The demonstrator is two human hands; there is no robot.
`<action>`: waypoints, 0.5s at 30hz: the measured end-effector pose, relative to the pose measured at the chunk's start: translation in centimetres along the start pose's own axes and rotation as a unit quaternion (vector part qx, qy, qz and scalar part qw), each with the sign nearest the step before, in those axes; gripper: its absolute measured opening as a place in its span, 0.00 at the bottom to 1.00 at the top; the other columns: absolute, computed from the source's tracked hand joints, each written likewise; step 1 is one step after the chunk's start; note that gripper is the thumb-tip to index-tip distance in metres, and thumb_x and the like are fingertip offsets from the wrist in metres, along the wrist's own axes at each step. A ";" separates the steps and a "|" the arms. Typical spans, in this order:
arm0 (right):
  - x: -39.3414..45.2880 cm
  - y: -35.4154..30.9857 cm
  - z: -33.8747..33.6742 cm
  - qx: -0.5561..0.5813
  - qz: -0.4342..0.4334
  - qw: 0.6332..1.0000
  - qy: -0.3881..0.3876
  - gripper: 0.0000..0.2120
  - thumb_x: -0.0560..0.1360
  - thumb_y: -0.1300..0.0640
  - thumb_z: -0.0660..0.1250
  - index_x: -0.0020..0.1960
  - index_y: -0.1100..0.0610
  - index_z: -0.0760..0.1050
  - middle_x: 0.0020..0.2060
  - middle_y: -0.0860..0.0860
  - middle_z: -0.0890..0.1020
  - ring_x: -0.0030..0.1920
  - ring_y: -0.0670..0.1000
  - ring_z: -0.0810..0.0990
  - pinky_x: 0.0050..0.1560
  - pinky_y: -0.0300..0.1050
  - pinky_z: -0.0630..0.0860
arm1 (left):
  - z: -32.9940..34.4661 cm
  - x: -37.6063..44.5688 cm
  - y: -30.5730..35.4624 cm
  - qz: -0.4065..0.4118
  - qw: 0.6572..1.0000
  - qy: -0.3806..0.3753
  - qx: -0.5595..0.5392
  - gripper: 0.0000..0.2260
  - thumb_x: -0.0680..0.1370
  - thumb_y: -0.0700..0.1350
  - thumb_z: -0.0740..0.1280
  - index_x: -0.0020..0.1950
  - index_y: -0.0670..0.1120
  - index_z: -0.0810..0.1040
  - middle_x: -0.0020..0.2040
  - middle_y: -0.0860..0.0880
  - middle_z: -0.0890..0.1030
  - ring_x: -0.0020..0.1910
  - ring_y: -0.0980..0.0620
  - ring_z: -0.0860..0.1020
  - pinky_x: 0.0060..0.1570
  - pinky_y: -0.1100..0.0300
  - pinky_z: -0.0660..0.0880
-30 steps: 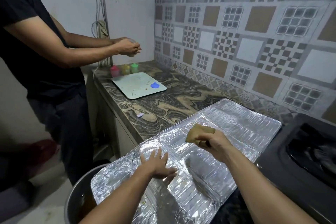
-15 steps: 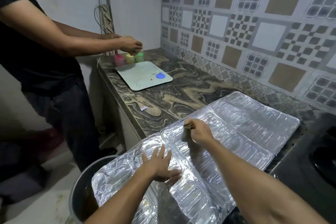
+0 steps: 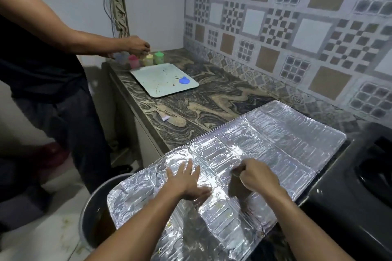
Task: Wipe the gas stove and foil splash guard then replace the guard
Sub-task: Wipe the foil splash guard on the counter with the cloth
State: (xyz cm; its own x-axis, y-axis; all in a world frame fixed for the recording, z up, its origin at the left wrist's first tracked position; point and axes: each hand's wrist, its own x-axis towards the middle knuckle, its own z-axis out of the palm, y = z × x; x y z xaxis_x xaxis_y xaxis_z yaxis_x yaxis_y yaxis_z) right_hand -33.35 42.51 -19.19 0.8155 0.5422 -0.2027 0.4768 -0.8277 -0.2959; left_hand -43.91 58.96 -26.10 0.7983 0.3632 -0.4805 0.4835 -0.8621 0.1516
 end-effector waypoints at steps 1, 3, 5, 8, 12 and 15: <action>0.7 -0.6 -0.3 0.036 -0.002 0.999 0.026 0.08 0.77 0.60 0.56 0.53 0.55 0.73 0.48 0.53 0.79 0.46 0.55 0.75 0.48 0.48 0.72 | 0.1 0.0 0.0 -0.001 1.000 0.001 0.000 0.39 0.76 0.69 0.53 0.79 0.52 0.40 0.78 0.47 0.35 0.78 0.43 0.38 0.71 0.31 0.39; 1.6 -2.5 -0.6 0.122 -0.030 0.990 0.067 0.05 0.78 0.59 0.58 0.49 0.55 0.72 0.42 0.49 0.78 0.44 0.52 0.76 0.47 0.47 0.72 | -0.1 0.0 0.1 -0.001 1.000 0.001 0.000 0.39 0.77 0.68 0.53 0.79 0.52 0.40 0.78 0.47 0.35 0.78 0.43 0.38 0.71 0.31 0.39; 2.6 -4.2 0.5 0.181 -0.073 0.978 0.069 0.09 0.75 0.59 0.64 0.53 0.50 0.76 0.48 0.47 0.81 0.49 0.51 0.79 0.51 0.52 0.77 | -0.2 0.2 0.1 -0.003 1.000 -0.003 -0.008 0.38 0.77 0.68 0.53 0.79 0.53 0.40 0.78 0.47 0.35 0.78 0.43 0.38 0.71 0.31 0.39; 2.1 -5.1 4.0 0.093 -0.107 0.990 -0.003 0.16 0.72 0.59 0.68 0.58 0.46 0.75 0.57 0.48 0.77 0.56 0.53 0.76 0.53 0.54 0.78 | -0.4 0.2 0.1 -0.006 1.000 -0.009 -0.023 0.33 0.79 0.64 0.53 0.79 0.54 0.43 0.79 0.47 0.36 0.78 0.44 0.39 0.71 0.32 0.38; 0.4 -3.3 6.1 0.036 -0.081 0.996 -0.020 0.11 0.73 0.60 0.65 0.51 0.46 0.74 0.52 0.48 0.79 0.54 0.54 0.76 0.50 0.54 0.79 | -0.5 0.3 -0.1 -0.006 1.000 -0.009 -0.027 0.31 0.81 0.59 0.52 0.79 0.52 0.43 0.79 0.48 0.37 0.78 0.44 0.40 0.71 0.34 0.38; -0.5 0.1 5.6 0.025 -0.034 0.998 -0.049 0.13 0.75 0.61 0.63 0.50 0.44 0.79 0.45 0.47 0.83 0.48 0.51 0.81 0.48 0.53 0.81 | -0.6 0.5 -0.8 0.026 0.999 0.030 -0.016 0.31 0.81 0.57 0.56 0.79 0.47 0.49 0.80 0.45 0.44 0.78 0.43 0.48 0.73 0.34 0.43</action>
State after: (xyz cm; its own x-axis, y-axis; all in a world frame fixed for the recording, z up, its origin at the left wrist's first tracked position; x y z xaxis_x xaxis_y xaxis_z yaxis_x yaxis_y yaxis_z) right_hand -35.51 42.95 -24.37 0.7442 0.6105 -0.2709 0.5106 -0.7815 -0.3586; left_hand -43.63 60.04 -25.97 0.8424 0.3385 -0.4193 0.4506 -0.8692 0.2034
